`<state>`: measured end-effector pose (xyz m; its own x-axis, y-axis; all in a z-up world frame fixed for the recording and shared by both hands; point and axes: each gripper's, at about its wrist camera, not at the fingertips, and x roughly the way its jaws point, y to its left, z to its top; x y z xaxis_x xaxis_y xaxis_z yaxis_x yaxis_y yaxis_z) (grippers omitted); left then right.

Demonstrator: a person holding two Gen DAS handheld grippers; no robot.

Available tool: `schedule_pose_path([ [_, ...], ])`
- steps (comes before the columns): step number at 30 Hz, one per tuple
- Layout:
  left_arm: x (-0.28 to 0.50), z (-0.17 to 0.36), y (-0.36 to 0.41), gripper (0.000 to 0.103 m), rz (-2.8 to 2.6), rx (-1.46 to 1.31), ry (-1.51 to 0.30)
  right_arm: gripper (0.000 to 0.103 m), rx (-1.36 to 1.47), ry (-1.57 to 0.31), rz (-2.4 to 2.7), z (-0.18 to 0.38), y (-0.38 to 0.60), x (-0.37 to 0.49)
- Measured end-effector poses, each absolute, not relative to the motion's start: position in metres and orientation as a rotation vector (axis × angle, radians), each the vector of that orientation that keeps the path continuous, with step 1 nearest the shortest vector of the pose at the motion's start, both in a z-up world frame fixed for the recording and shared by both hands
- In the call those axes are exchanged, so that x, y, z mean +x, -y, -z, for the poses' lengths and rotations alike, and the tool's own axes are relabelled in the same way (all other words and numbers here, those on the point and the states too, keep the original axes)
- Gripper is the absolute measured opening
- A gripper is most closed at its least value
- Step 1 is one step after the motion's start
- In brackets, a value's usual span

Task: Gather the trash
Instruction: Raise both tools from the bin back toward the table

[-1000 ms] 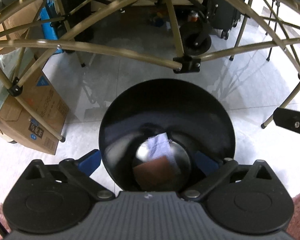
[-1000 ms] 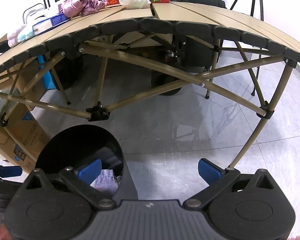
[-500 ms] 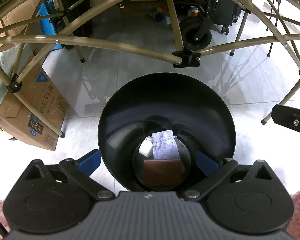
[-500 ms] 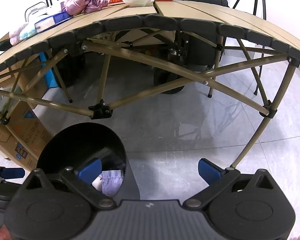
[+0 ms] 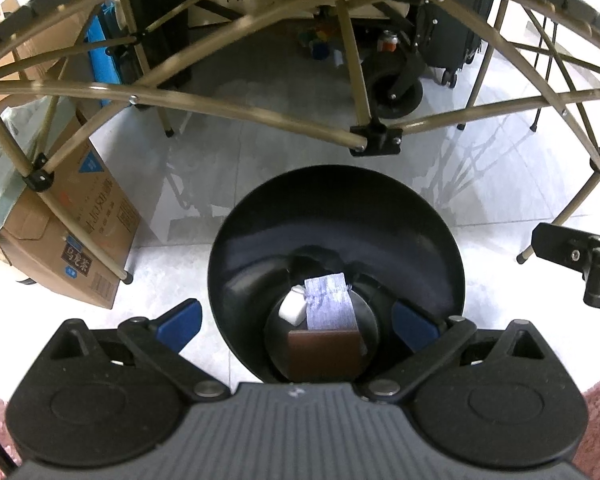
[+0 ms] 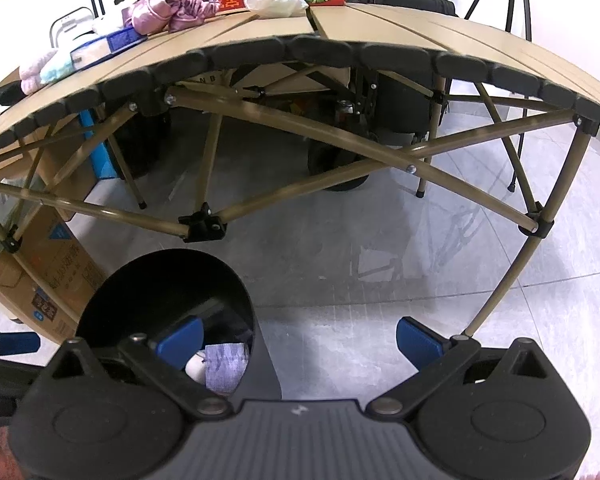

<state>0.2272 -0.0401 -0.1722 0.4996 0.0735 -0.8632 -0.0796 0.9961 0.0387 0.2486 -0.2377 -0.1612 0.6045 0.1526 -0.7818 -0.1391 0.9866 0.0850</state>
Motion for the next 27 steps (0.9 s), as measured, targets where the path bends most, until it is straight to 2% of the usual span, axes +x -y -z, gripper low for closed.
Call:
schedule_pose_path([
  [16, 0.2, 0.133, 0.013, 0.103, -0.159, -0.034, -0.888, 0.103, 0.01, -0.773, -0.237, 0.136, 0.227, 0.231],
  [27, 0.174, 0.101, -0.003, 0.103, -0.189, -0.024, -0.763, 0.103, 0.032, -0.638, -0.334, 0.099, 0.214, 0.205],
])
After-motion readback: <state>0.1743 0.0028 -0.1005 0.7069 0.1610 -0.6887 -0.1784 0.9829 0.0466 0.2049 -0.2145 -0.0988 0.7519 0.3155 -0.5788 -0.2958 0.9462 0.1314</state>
